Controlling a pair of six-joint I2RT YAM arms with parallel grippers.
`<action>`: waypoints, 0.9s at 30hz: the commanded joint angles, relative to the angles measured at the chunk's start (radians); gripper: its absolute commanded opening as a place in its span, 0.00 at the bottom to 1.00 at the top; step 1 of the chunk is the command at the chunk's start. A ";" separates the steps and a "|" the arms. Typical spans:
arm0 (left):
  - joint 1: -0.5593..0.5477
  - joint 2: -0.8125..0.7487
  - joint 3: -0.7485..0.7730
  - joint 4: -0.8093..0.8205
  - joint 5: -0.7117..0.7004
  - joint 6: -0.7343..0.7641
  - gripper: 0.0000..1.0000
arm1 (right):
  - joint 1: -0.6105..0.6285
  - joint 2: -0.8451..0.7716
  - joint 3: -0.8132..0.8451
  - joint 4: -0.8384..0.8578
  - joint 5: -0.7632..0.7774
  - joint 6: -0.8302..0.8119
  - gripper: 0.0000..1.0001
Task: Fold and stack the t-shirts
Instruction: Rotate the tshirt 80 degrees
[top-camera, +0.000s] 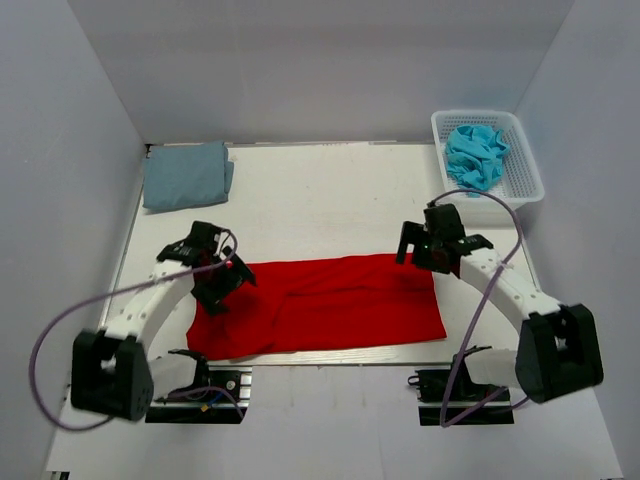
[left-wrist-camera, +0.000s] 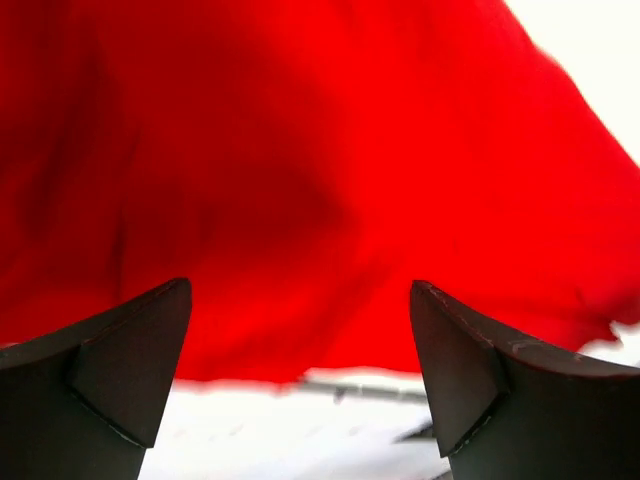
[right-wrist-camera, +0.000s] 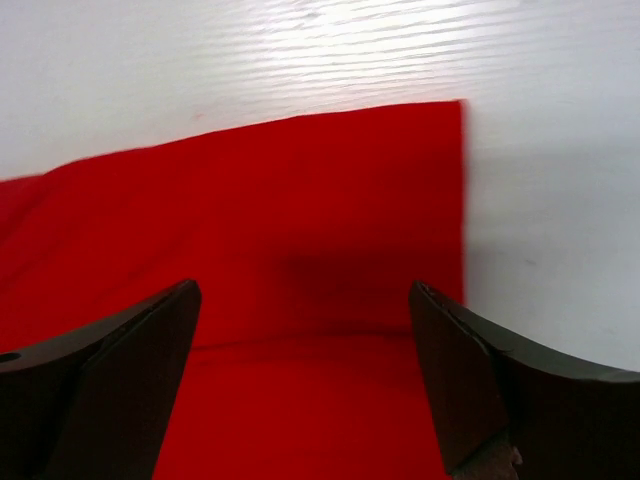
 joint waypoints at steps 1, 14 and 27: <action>-0.004 0.145 -0.002 0.236 -0.039 0.020 1.00 | 0.025 0.071 0.008 0.130 -0.180 -0.030 0.90; -0.028 1.061 0.787 0.422 -0.047 0.165 1.00 | 0.203 0.219 -0.167 0.114 -0.364 0.002 0.90; -0.194 1.778 1.716 0.893 0.161 0.131 1.00 | 0.640 0.344 0.101 -0.017 -0.681 -0.210 0.87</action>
